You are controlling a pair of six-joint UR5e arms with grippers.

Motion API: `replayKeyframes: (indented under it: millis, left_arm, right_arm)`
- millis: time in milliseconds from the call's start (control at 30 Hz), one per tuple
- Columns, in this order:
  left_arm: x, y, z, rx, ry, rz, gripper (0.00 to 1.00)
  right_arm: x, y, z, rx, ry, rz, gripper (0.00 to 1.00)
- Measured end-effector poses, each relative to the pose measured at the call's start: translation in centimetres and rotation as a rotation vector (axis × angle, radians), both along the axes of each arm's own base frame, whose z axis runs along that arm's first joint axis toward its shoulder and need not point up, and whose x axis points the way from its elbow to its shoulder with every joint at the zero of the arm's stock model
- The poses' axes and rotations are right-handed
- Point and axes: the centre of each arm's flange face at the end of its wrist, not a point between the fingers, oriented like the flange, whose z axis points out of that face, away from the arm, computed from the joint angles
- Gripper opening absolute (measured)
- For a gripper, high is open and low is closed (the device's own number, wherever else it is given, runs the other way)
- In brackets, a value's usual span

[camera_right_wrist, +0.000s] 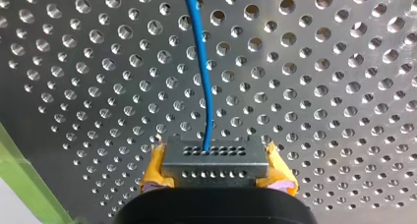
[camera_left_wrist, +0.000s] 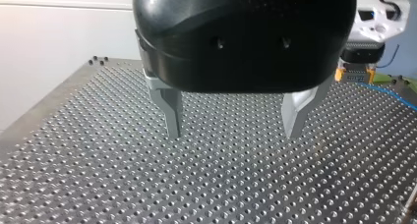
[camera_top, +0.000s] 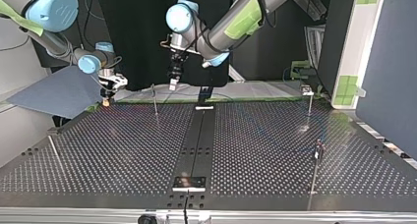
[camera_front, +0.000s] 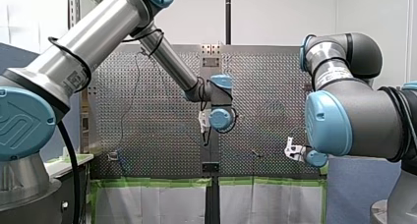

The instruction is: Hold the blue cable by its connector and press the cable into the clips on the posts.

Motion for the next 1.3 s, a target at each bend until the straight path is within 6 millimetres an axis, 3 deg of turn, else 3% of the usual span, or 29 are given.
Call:
replayKeyframes:
  millis: [800,1300]
  left_arm:
    - [-5.5,5.4,5.8,-0.108,-0.048,0.012,0.99]
    - [-8.0,10.1,9.6,-0.236,-0.148,0.082,0.99]
  right_arm:
    - [1.1,0.3,0.0,0.002,0.004,0.017,0.0]
    - [1.7,0.5,-0.1,0.002,0.009,0.028,0.0]
